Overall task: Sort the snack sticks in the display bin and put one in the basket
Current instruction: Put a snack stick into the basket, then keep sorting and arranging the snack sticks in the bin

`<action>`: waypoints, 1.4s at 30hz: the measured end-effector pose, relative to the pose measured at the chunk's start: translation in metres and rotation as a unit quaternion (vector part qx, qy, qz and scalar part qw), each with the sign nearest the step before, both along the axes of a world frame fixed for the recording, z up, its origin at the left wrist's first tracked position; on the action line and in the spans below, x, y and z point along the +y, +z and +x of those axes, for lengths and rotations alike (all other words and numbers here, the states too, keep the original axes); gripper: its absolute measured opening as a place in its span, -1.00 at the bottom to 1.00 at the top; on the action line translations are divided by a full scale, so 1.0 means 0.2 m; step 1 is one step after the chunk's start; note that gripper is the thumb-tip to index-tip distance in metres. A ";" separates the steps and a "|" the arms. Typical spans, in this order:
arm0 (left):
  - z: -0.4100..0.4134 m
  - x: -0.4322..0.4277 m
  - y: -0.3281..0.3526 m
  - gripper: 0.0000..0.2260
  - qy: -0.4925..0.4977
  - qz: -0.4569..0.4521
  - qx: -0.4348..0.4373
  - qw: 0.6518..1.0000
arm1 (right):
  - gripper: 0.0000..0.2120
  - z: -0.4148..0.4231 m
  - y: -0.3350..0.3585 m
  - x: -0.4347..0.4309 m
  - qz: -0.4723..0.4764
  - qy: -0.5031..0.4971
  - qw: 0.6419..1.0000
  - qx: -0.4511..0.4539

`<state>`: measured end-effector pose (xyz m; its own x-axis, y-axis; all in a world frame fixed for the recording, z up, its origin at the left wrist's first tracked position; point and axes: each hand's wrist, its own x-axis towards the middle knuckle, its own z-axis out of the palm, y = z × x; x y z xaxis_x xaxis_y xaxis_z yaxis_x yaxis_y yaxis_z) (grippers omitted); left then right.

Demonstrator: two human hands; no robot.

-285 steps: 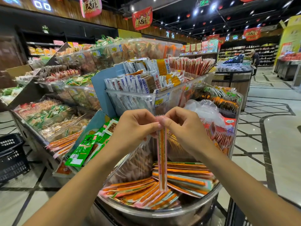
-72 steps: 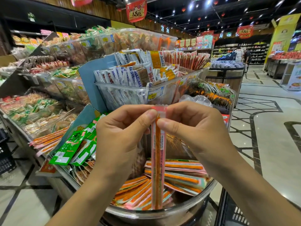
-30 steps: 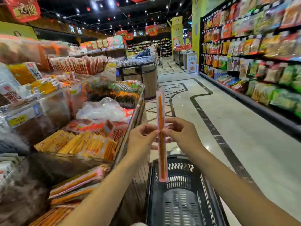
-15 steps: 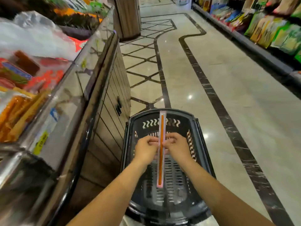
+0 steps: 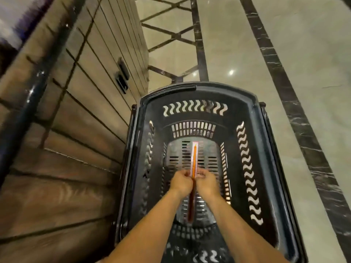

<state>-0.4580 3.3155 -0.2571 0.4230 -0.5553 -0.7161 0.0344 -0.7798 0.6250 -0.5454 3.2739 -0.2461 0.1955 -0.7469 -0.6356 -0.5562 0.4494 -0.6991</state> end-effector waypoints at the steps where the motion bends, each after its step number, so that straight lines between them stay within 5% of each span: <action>1: -0.01 -0.01 0.03 -0.88 -0.011 0.000 0.006 1.000 | -0.78 0.00 -0.06 0.00 0.001 0.003 1.000 0.002; 11: -0.07 -0.03 -0.22 -0.72 -0.042 0.034 0.047 0.997 | -0.81 -0.01 -0.45 -0.03 0.056 0.040 0.996 0.050; 21: -0.01 0.03 -0.08 -0.66 -0.102 0.056 0.052 0.992 | -0.82 -0.01 -0.36 0.04 0.088 0.052 0.994 0.024; 29: -0.01 0.04 0.29 -0.86 -0.100 0.027 0.028 0.994 | -0.77 -0.04 0.03 0.02 0.068 0.043 0.996 0.029; 35: 0.00 0.16 0.77 -0.82 -0.110 -0.014 -0.027 0.994 | -0.84 -0.11 0.48 0.05 0.004 0.093 0.996 0.016; 37: 0.03 0.23 0.96 -0.56 -0.121 -0.030 -0.075 0.989 | -0.75 -0.11 0.68 0.09 -0.015 0.110 0.994 0.011; 42: 0.08 0.43 1.48 -0.54 -0.217 -0.045 -0.286 0.932 | -0.59 -0.11 1.19 0.23 -0.143 0.177 0.973 0.042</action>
<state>-0.4426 3.4007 0.0397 0.4425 -0.8099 -0.3850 -0.6319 -0.5862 0.5070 -0.5673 3.3198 -0.0082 0.4300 -0.7901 -0.4369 -0.7008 0.0131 -0.7133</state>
